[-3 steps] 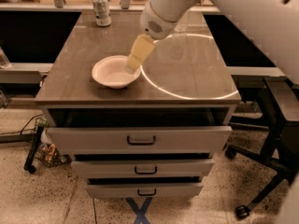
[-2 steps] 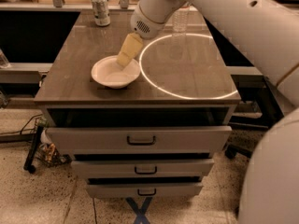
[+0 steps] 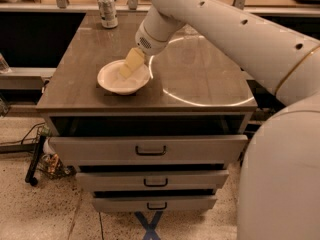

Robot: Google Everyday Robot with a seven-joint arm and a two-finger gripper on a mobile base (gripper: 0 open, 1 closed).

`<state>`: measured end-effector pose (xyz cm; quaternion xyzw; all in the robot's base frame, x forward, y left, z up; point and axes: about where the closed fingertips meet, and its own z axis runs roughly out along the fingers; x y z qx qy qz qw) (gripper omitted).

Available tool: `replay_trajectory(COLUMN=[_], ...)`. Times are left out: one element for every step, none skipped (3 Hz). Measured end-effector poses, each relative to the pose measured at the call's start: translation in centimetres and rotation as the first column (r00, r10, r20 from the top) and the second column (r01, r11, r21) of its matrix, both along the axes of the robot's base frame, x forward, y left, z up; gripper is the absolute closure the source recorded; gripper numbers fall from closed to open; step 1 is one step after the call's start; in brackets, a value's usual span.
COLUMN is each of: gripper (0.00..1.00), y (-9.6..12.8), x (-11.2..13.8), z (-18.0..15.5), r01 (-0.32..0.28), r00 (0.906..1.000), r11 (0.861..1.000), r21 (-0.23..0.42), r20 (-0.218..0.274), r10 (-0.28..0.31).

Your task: Move paper bowl near water bottle

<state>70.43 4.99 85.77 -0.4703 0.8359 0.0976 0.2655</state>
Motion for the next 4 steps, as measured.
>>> replay_trajectory(gripper=[0.18,0.41,0.64,0.88], y=[-0.5,-0.3,-0.2,-0.6], x=[0.1,0.0,-0.2,-0.4], z=[-1.6,-2.2,-1.5,1.5], r01=[0.029,0.031,0.025,0.014], r00=[0.9996,0.9995,0.9995,0.9952], r11=[1.0,1.0,1.0,1.0], r21=[-0.003,0.004,0.018,0.025], r20=[-0.002,-0.001,0.021,0.097], r10=[-0.029,-0.031,-0.025,-0.017])
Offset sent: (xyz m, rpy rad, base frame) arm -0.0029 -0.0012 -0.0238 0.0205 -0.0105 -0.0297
